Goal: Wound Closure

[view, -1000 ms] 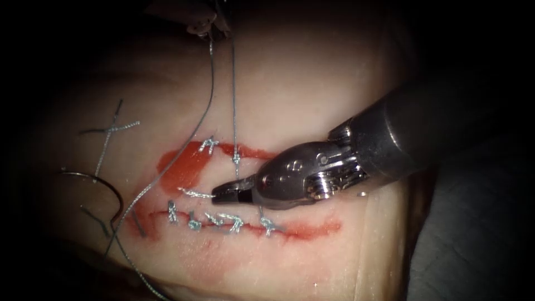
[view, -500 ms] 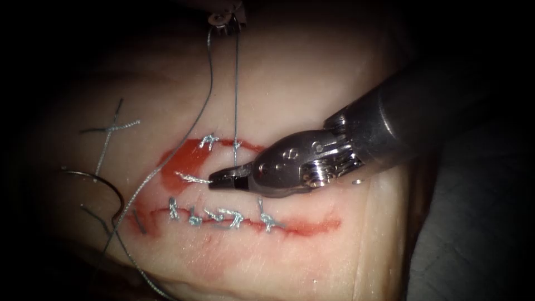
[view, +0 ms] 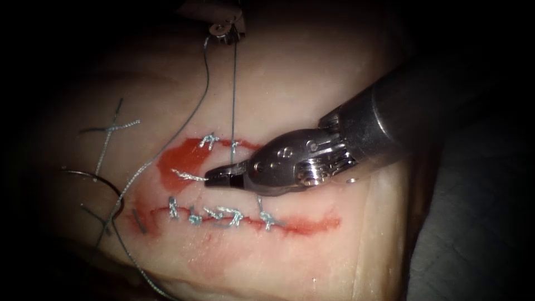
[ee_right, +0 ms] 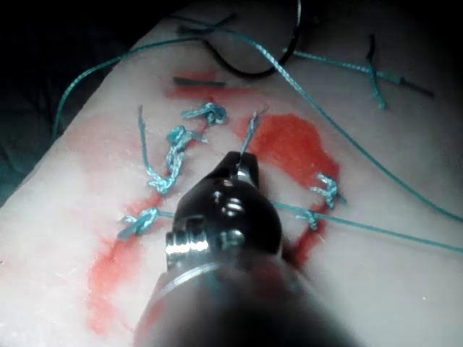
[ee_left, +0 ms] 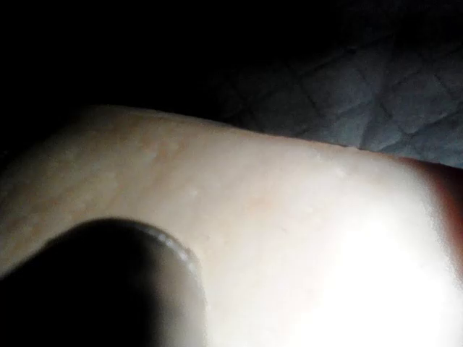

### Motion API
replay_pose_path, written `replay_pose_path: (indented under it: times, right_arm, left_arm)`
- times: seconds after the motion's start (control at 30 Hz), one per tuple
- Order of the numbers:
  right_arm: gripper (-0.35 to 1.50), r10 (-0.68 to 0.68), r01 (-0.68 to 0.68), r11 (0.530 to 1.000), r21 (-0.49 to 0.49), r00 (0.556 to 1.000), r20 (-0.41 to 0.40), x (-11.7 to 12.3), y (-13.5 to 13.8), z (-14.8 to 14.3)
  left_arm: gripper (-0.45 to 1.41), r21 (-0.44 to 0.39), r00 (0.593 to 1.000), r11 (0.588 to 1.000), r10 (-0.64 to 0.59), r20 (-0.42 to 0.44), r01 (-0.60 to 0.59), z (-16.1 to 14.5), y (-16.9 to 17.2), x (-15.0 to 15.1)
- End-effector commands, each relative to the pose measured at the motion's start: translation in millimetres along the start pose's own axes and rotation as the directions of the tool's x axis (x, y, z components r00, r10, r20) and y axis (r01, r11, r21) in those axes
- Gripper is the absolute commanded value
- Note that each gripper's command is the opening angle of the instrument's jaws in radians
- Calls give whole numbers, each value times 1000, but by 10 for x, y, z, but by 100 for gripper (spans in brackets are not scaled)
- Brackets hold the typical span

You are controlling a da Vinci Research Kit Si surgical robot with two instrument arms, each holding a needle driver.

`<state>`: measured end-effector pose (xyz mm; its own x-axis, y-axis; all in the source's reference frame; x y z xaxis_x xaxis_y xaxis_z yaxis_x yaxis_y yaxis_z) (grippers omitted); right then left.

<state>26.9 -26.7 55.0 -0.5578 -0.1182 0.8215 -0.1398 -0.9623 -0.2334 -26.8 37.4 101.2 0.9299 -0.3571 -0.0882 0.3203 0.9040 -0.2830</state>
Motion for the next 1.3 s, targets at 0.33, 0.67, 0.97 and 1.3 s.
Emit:
replay_pose_path:
  times: [0.33, 0.67, 0.97, 1.3]
  right_arm:
    - [-35, 2, -2, 1000, 0, 1000, -3, -5, 3, 12]
    - [-35, 69, -68, 997, 33, 997, -31, 4, 1, 8]
    - [93, 220, -276, 918, 283, 952, 214, 16, -5, -21]
    - [128, 489, -603, 727, 329, 791, 369, 23, -24, -84]
  left_arm:
    - [-45, 2, 1000, 1000, -7, 11, 7, 6, 6, -7]
    - [-45, 35, 998, 999, -15, 64, 13, -8, 8, -1]
    - [-45, 229, 974, 972, -107, 200, 59, -92, 27, 11]
    - [-45, 340, 954, 940, -114, 277, 13, -166, 27, 26]
